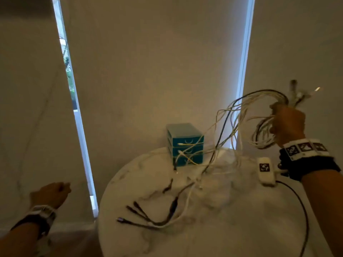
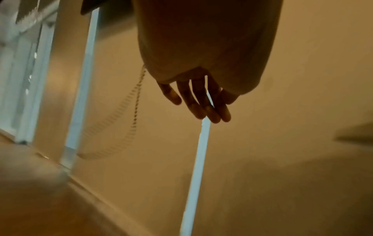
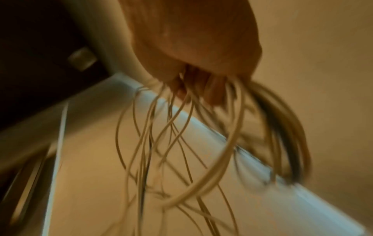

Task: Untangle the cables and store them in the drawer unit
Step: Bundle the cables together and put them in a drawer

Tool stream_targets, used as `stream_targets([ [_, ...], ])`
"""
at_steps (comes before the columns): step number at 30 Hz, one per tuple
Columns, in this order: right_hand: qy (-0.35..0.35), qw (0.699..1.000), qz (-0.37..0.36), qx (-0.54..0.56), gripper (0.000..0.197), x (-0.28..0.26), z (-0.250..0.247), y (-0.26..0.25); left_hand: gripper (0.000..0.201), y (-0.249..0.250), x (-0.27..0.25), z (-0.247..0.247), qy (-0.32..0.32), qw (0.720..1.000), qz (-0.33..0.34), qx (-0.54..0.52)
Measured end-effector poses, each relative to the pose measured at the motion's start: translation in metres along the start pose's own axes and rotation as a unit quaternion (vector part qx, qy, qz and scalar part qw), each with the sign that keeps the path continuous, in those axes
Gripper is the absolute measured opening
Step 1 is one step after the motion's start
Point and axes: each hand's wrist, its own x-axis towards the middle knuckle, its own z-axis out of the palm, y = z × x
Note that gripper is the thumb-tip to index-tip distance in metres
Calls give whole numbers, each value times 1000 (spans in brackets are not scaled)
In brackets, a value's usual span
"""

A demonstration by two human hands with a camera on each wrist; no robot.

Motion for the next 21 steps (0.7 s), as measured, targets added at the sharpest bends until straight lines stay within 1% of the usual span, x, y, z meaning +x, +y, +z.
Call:
stream_targets([
  [1, -52, 997, -24, -59, 24, -4, 4, 0, 40, 19, -6, -5, -8, 999, 12, -31],
  [2, -103, 986, -52, -117, 26, -11, 10, 0, 41, 53, -14, -16, -21, 996, 34, -78],
  [3, -151, 972, -79, -161, 26, -20, 19, 0, 41, 96, -22, -27, -30, 987, 70, -139],
  [4, -194, 956, -101, -195, 25, -30, 27, 0, 41, 141, -30, -39, -38, 970, 109, -214],
  [5, -229, 938, -125, -227, 23, -41, 37, -1, 42, 186, -39, -53, -59, 949, 146, -274],
  [6, -256, 918, -149, -262, 22, -51, 46, -1, 48, 234, -51, -70, -79, 926, 190, -317],
  [7, -277, 899, -172, -293, 22, -62, 55, -1, 59, 277, -62, -84, -94, 903, 234, -347],
  [8, -294, 881, -193, -316, 22, -72, 63, -3, 75, 318, -73, -95, -113, 877, 283, -372],
  [9, -311, 865, -210, -332, 21, -80, 69, -5, 94, 355, -87, -107, -136, 847, 331, -393],
  [10, -327, 854, -220, -341, 20, -88, 74, -8, 108, 388, -102, -116, -165, 814, 374, -412],
  [11, -341, 847, -225, -341, 20, -93, 76, -12, 113, 414, -116, -123, -199, 783, 416, -417],
  [12, -349, 843, -230, -340, 21, -96, 77, -18, 108, 434, -128, -128, -233, 752, 460, -410],
  [13, -349, 840, -238, -341, 22, -97, 76, -24, 96, 445, -135, -127, -269, 730, 483, -402],
  [14, -342, 836, -248, -350, 24, -96, 73, -30, 82, 453, -141, -125, -307, 717, 480, -401],
  [16, -338, 824, -264, -369, 30, -88, 63, -43, 56, 454, -144, -111, -372, 718, 442, -390],
  [18, -366, 825, -243, -357, 43, -75, 49, -50, 38, 445, -142, -96, -408, 735, 420, -342],
  [19, -380, 832, -224, -337, 45, -67, 41, -51, 35, 437, -138, -89, -425, 739, 408, -326],
  [20, -383, 848, -208, -303, 42, -59, 33, -52, 36, 427, -130, -81, -435, 743, 400, -314],
  [21, -373, 872, -196, -250, 34, -51, 26, -52, 40, 413, -119, -77, -440, 751, 392, -298],
])
